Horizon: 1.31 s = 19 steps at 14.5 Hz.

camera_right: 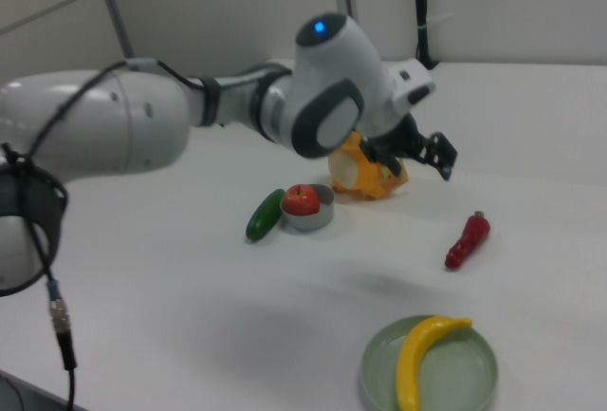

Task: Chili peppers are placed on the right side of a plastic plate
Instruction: 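Move the open gripper over the red chili pepper and lower it, then close the gripper on the red chili pepper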

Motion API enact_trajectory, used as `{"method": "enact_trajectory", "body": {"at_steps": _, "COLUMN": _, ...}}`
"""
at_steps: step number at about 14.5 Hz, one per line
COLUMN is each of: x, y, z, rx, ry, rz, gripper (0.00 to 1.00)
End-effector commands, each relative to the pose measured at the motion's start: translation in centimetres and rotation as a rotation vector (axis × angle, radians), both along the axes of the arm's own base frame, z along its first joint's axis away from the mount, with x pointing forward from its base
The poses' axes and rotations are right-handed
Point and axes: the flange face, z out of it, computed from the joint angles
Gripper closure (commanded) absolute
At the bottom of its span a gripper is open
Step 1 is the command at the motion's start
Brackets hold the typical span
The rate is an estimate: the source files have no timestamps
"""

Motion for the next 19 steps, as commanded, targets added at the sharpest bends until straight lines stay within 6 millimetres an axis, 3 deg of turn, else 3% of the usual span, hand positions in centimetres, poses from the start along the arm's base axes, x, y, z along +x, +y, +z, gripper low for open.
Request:
{"method": "enact_trajectory", "body": {"at_steps": 1, "x": 2.0, "y": -2.1, "z": -3.6, "rx": -0.012, "ry": -0.031, "rz": -0.009, "gripper": 0.00}}
{"method": "enact_trajectory", "body": {"at_steps": 5, "x": 3.1, "y": -4.0, "z": -8.8, "rx": -0.027, "ry": -0.047, "rz": -0.035, "gripper": 0.03}}
{"method": "enact_trajectory", "body": {"at_steps": 10, "x": 4.2, "y": -2.6, "z": -13.9, "rx": -0.024, "ry": -0.065, "rz": -0.025, "gripper": 0.04}}
{"method": "enact_trajectory", "body": {"at_steps": 15, "x": 4.5, "y": -2.4, "z": -16.4, "rx": -0.028, "ry": -0.091, "rz": -0.037, "gripper": 0.06}}
{"method": "enact_trajectory", "body": {"at_steps": 16, "x": 4.5, "y": -2.6, "z": -16.6, "rx": -0.030, "ry": -0.100, "rz": -0.040, "gripper": 0.10}}
{"method": "enact_trajectory", "body": {"at_steps": 18, "x": 4.4, "y": -2.7, "z": -16.8, "rx": -0.034, "ry": -0.099, "rz": -0.040, "gripper": 0.29}}
{"method": "enact_trajectory", "body": {"at_steps": 19, "x": 4.4, "y": -2.5, "z": -16.9, "rx": -0.035, "ry": -0.095, "rz": -0.032, "gripper": 0.57}}
